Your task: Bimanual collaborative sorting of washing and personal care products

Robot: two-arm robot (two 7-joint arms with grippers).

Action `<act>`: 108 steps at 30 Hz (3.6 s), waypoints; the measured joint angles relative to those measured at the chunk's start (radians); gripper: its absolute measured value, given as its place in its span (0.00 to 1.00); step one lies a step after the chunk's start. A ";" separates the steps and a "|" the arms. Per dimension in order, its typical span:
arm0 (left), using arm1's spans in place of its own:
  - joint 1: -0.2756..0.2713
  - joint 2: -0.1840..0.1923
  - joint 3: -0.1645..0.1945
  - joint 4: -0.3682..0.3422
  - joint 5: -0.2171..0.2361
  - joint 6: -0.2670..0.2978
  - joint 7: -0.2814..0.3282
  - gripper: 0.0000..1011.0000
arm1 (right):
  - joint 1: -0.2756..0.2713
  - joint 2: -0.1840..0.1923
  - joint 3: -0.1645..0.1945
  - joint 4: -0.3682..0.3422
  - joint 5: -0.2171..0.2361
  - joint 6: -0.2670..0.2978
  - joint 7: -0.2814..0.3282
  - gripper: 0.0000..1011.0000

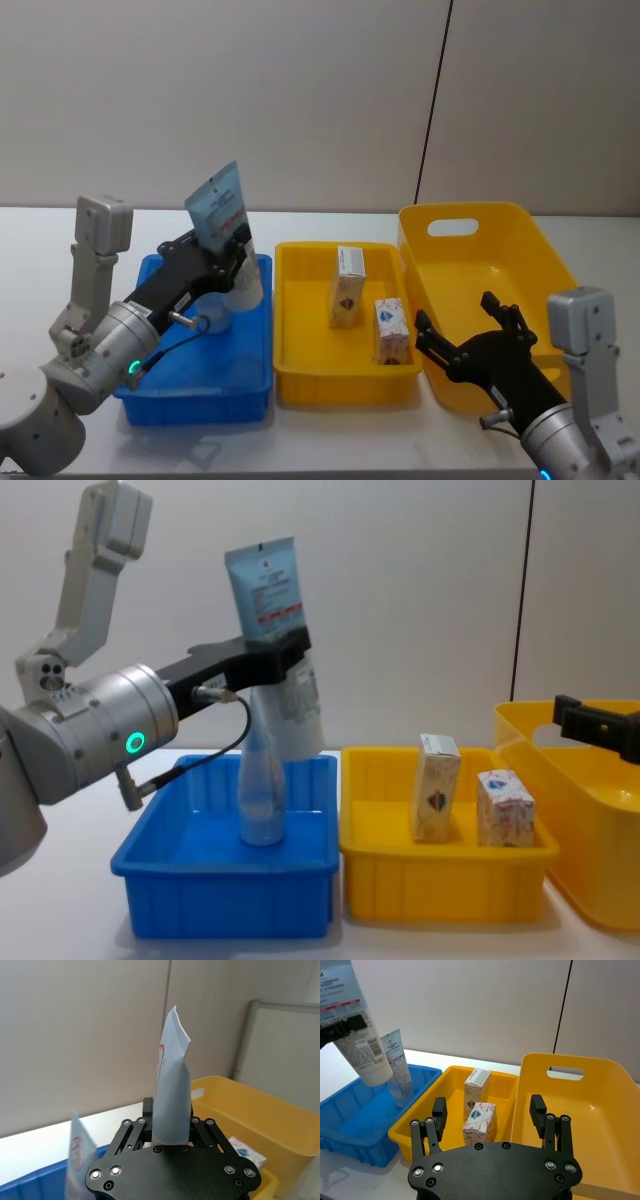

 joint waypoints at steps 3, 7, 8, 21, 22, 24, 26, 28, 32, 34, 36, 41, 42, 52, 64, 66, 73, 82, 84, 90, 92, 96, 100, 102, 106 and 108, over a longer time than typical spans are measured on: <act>-0.008 0.001 0.005 0.009 -0.020 -0.003 -0.043 0.29 | 0.000 0.000 0.000 0.000 0.000 0.000 0.000 0.99; -0.021 0.001 0.015 0.024 -0.044 -0.003 -0.096 0.28 | 0.000 0.000 0.000 0.000 0.000 0.000 0.000 0.99; -0.026 0.000 0.020 0.034 -0.053 -0.003 -0.117 0.28 | 0.000 0.000 0.000 0.000 0.000 0.000 0.000 0.99; -0.074 -0.009 0.064 0.116 -0.109 0.014 -0.275 0.29 | 0.000 0.000 0.000 -0.001 0.000 0.003 0.004 0.99; -0.078 -0.010 0.068 0.124 -0.113 0.016 -0.287 0.29 | 0.000 0.002 0.000 -0.004 0.001 0.007 0.008 0.99; -0.081 -0.011 0.072 0.131 -0.117 0.017 -0.298 0.29 | 0.000 0.004 -0.001 -0.007 0.004 0.012 0.013 0.99; -0.086 -0.012 0.077 0.139 -0.122 0.019 -0.313 0.29 | 0.000 0.009 -0.001 -0.016 0.011 0.026 0.026 0.99; -0.090 -0.014 0.081 0.147 -0.126 0.021 -0.325 0.29 | 0.001 0.015 -0.002 -0.026 0.021 0.042 0.041 0.99; -0.095 -0.015 0.085 0.155 -0.130 0.022 -0.338 0.28 | 0.001 0.024 -0.002 -0.041 0.037 0.070 0.066 0.99; -0.097 -0.016 0.087 0.160 -0.133 0.023 -0.346 0.28 | 0.003 0.036 -0.002 -0.059 0.056 0.097 0.091 0.99; -0.099 -0.016 0.090 0.164 -0.135 0.024 -0.353 0.29 | 0.004 0.039 -0.001 -0.063 0.063 0.108 0.100 0.99; -0.103 -0.017 0.093 0.169 -0.138 0.025 -0.362 0.29 | 0.010 0.070 -0.004 -0.091 0.096 0.159 0.152 0.99; -0.103 -0.017 0.094 0.171 -0.139 0.026 -0.365 0.29 | 0.011 0.073 -0.004 -0.094 0.100 0.166 0.159 0.99; -0.107 -0.018 0.097 0.176 -0.142 0.027 -0.375 0.29 | 0.058 0.135 -0.049 -0.110 0.107 0.230 0.244 0.99; -0.108 -0.019 0.099 0.180 -0.144 0.028 -0.381 0.29 | 0.152 0.138 -0.139 -0.037 -0.006 0.200 0.256 0.99; -0.108 -0.019 0.099 0.180 -0.144 0.028 -0.382 0.29 | 0.164 0.131 -0.152 -0.025 -0.028 0.193 0.249 0.99; -0.109 -0.019 0.100 0.181 -0.145 0.028 -0.382 0.29 | 0.218 0.088 -0.207 0.046 -0.107 0.160 0.216 0.99; -0.109 -0.019 0.100 0.182 -0.145 0.028 -0.383 0.29 | 0.281 0.013 -0.267 0.155 -0.192 0.124 0.169 0.99; -0.109 -0.019 0.100 0.182 -0.145 0.028 -0.384 0.29 | 0.294 -0.006 -0.278 0.182 -0.209 0.118 0.156 0.99; -0.109 -0.019 0.100 0.182 -0.145 0.028 -0.384 0.29 | 0.330 -0.064 -0.302 0.265 -0.254 0.099 0.110 0.99; -0.109 -0.019 0.100 0.182 -0.145 0.028 -0.384 0.29 | 0.339 -0.080 -0.306 0.287 -0.265 0.093 0.096 0.99; -0.109 -0.019 0.100 0.182 -0.145 0.028 -0.384 0.29 | 0.359 -0.116 -0.315 0.339 -0.292 0.079 0.058 0.99; -0.109 -0.019 0.099 0.182 -0.145 0.028 -0.384 0.28 | 0.383 -0.158 -0.320 0.403 -0.320 0.058 0.011 0.99; -0.109 -0.019 0.099 0.182 -0.145 0.028 -0.383 0.29 | 0.390 -0.170 -0.322 0.422 -0.329 0.050 -0.003 0.99; -0.109 -0.019 0.098 0.182 -0.145 0.028 -0.383 0.29 | 0.405 -0.196 -0.324 0.461 -0.346 0.036 -0.029 0.97; -0.109 -0.019 0.098 0.182 -0.145 0.028 -0.383 0.29 | 0.412 -0.208 -0.326 0.479 -0.354 0.029 -0.042 0.93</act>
